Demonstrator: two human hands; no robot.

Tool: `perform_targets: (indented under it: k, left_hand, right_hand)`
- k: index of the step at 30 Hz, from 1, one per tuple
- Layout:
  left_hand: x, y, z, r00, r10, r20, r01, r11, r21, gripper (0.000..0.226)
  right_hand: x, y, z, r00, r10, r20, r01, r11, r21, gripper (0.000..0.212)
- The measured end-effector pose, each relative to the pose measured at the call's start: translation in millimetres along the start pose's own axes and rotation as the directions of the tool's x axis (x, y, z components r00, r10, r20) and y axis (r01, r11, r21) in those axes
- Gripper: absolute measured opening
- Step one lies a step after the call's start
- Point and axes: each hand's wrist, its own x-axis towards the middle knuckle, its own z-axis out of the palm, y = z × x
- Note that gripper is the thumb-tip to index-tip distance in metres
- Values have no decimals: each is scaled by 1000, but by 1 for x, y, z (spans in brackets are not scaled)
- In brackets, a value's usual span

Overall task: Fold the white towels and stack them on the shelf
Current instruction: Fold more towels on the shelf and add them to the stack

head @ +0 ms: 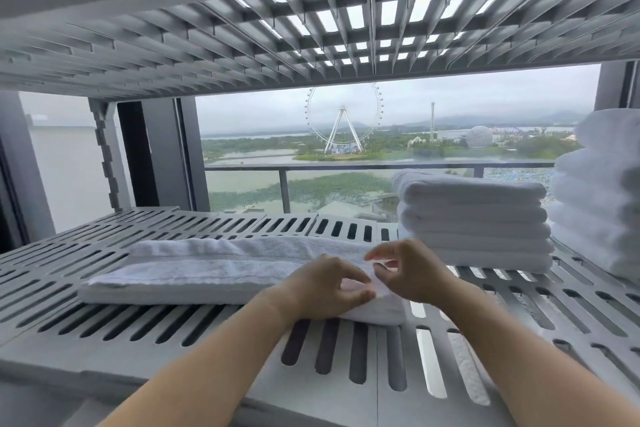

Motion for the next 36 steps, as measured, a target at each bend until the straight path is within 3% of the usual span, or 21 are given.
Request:
perform_targets:
  k: [3, 5, 9, 11, 17, 23, 29, 33, 36]
  left_hand:
    - [-21, -24, -20, 990, -92, 107, 78, 989, 127, 61]
    - [-39, -41, -33, 982, -138, 133, 113, 977, 180, 70]
    - [-75, -76, -54, 974, -208, 90, 183, 956, 228, 67]
    - [-88, -90, -60, 975, -214, 60, 197, 956, 216, 62]
    - [-105, -120, -68, 982, -160, -96, 178, 959, 221, 41]
    - [-117, -137, -73, 992, -82, -99, 98, 980, 173, 38]
    - [-127, -143, -79, 992, -127, 1, 124, 967, 221, 59]
    - [-137, -151, -91, 994, -113, 6, 106, 948, 299, 70]
    - [-146, -155, -92, 996, -92, 18, 85, 963, 256, 66]
  right_hand:
    - [4, -26, 10, 996, -36, 81, 37, 999, -18, 26]
    - [9, -44, 18, 988, -42, 151, 60, 991, -118, 39]
    - [16, -72, 39, 933, -2, 360, 94, 966, -239, 74]
    - [17, -78, 49, 909, 27, 416, 94, 959, -266, 75]
    - [22, -88, 53, 920, 115, 374, 13, 947, -321, 70]
    - [18, -114, 68, 952, 137, 273, -41, 943, -329, 69]
    - [34, -150, 97, 957, 66, 283, 58, 910, -410, 79]
    - [37, -153, 94, 955, 156, 252, -31, 899, -438, 74]
    - [39, -155, 91, 955, 177, 237, -103, 950, -294, 62]
